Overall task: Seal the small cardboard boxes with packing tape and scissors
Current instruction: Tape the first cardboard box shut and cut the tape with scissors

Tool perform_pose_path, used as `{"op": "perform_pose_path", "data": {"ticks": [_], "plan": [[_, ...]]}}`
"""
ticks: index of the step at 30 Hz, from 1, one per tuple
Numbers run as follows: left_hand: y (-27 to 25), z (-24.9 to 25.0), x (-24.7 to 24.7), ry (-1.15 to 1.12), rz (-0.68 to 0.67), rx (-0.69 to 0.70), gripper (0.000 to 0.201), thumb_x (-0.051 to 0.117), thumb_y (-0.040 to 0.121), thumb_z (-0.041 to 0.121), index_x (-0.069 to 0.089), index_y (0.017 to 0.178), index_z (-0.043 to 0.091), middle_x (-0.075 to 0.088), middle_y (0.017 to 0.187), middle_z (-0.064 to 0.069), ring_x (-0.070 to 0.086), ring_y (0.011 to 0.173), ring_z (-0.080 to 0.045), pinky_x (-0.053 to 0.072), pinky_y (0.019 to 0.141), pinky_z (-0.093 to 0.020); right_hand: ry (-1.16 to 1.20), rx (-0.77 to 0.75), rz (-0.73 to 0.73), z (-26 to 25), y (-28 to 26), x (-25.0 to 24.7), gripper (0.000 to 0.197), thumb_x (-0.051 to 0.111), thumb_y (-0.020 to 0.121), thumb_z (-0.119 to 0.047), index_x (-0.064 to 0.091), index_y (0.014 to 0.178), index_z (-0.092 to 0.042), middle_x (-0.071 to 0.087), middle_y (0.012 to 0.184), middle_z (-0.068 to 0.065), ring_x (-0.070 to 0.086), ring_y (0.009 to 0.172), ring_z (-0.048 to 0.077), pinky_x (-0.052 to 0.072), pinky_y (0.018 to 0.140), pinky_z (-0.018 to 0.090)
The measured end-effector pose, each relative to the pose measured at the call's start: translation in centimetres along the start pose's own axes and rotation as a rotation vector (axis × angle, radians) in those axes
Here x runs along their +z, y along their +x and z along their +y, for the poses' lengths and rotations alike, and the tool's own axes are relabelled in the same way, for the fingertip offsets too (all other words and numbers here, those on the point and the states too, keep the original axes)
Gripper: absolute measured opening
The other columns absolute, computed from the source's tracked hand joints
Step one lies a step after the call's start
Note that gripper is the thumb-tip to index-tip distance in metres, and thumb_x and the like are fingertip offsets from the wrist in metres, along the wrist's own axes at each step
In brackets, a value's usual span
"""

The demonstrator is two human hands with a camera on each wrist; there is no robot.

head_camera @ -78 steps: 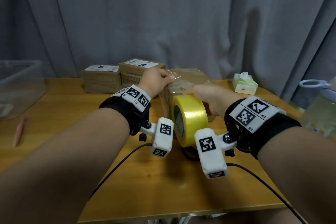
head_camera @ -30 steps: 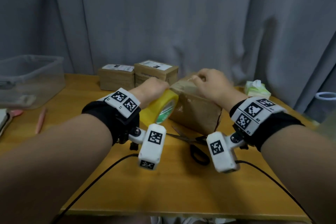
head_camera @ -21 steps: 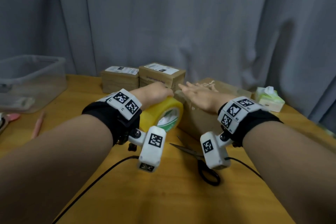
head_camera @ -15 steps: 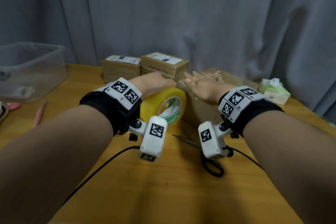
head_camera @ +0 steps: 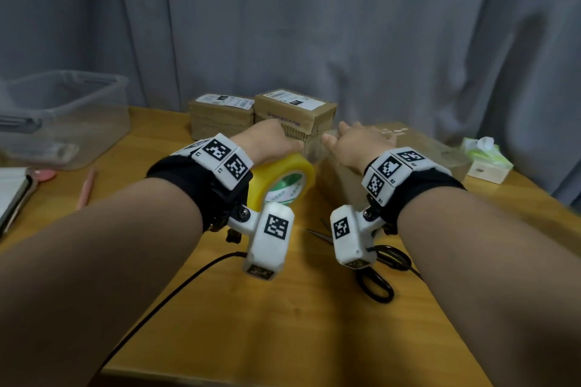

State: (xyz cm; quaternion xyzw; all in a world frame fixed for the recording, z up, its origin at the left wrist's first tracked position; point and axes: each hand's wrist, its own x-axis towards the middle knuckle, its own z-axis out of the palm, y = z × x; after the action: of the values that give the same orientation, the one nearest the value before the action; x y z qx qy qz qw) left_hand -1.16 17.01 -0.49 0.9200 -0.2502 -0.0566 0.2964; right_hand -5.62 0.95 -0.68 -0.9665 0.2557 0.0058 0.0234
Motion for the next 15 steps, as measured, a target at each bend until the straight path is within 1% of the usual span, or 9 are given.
{"op": "perform_pose_path", "data": {"ticks": [1,3,6,7,9,10,11,13,15], "plan": [[0.1,-0.1,0.1,-0.01,0.009,0.017,0.027,0.056,0.092,0.04,0.053,0.089,0.014,0.056,0.092,-0.004,0.051,0.084,-0.017,0.037,0.069,-0.026,-0.003,0.022,0.012,-0.2,0.3,0.0,0.064,0.022,0.097,-0.058,0.021,0.151,-0.025,0.017,0.159,0.006,0.017,0.145,0.034,0.007,0.114,0.063],[0.4,-0.5,0.3,-0.012,0.03,0.049,0.032,0.056,0.091,0.044,0.054,0.097,0.012,0.059,0.097,-0.004,0.052,0.086,-0.018,0.037,0.068,-0.027,-0.011,0.046,0.025,-0.5,0.7,0.0,0.063,0.023,0.097,-0.057,0.026,0.149,-0.023,0.024,0.157,0.009,0.022,0.142,0.036,0.01,0.114,0.061],[0.7,-1.1,0.3,-0.032,0.05,0.084,0.039,0.053,0.091,0.05,0.051,0.108,0.015,0.058,0.11,-0.003,0.052,0.097,-0.017,0.037,0.077,-0.028,-0.022,0.049,0.024,-0.5,0.9,0.1,0.064,0.026,0.097,-0.058,0.026,0.149,-0.021,0.024,0.157,0.01,0.022,0.142,0.037,0.011,0.114,0.06],[0.6,-1.1,0.1,-0.027,0.03,0.105,0.043,0.053,0.089,0.053,0.051,0.111,0.016,0.056,0.112,-0.001,0.05,0.099,-0.016,0.037,0.079,-0.027,-0.024,0.046,0.025,-0.4,0.9,0.1,0.065,0.027,0.096,-0.058,0.027,0.149,-0.021,0.025,0.156,0.011,0.023,0.142,0.037,0.012,0.114,0.059],[0.2,-0.9,-0.1,0.027,-0.08,0.151,0.053,0.057,0.085,0.057,0.05,0.119,0.018,0.052,0.114,0.003,0.049,0.1,-0.014,0.037,0.081,-0.027,-0.029,0.037,0.03,-0.4,0.8,0.1,0.064,0.03,0.094,-0.059,0.032,0.145,-0.02,0.032,0.152,0.012,0.027,0.14,0.036,0.015,0.113,0.059],[-0.1,-0.8,-0.1,0.062,-0.135,0.165,0.054,0.062,0.082,0.055,0.05,0.121,0.02,0.053,0.114,0.004,0.051,0.098,-0.014,0.039,0.078,-0.028,-0.026,0.029,0.035,-0.4,0.8,0.1,0.063,0.031,0.094,-0.059,0.035,0.143,-0.02,0.035,0.15,0.012,0.03,0.139,0.036,0.016,0.113,0.059],[-0.2,-0.8,0.0,0.089,-0.157,0.178,0.052,0.066,0.081,0.05,0.05,0.121,0.021,0.055,0.114,0.003,0.054,0.094,-0.014,0.042,0.075,-0.028,-0.019,0.018,0.041,-0.3,0.7,0.1,0.06,0.032,0.095,-0.057,0.038,0.141,-0.019,0.038,0.148,0.012,0.032,0.137,0.036,0.017,0.112,0.058],[-0.3,-1.2,0.3,0.115,-0.115,0.216,0.044,0.07,0.08,0.042,0.055,0.116,0.023,0.059,0.115,0.0,0.054,0.09,-0.014,0.042,0.07,-0.026,0.002,-0.014,0.061,-0.1,0.5,0.1,0.056,0.029,0.096,-0.054,0.04,0.139,-0.02,0.041,0.146,0.013,0.035,0.135,0.036,0.02,0.112,0.058],[-0.4,-1.3,0.4,0.152,-0.068,0.271,0.04,0.07,0.081,0.041,0.059,0.115,0.024,0.058,0.118,0.002,0.05,0.096,-0.012,0.039,0.077,-0.025,0.006,-0.039,0.086,0.5,0.4,0.3,0.056,0.026,0.097,-0.052,0.036,0.144,-0.022,0.038,0.149,0.012,0.035,0.136,0.035,0.022,0.112,0.057]]}}
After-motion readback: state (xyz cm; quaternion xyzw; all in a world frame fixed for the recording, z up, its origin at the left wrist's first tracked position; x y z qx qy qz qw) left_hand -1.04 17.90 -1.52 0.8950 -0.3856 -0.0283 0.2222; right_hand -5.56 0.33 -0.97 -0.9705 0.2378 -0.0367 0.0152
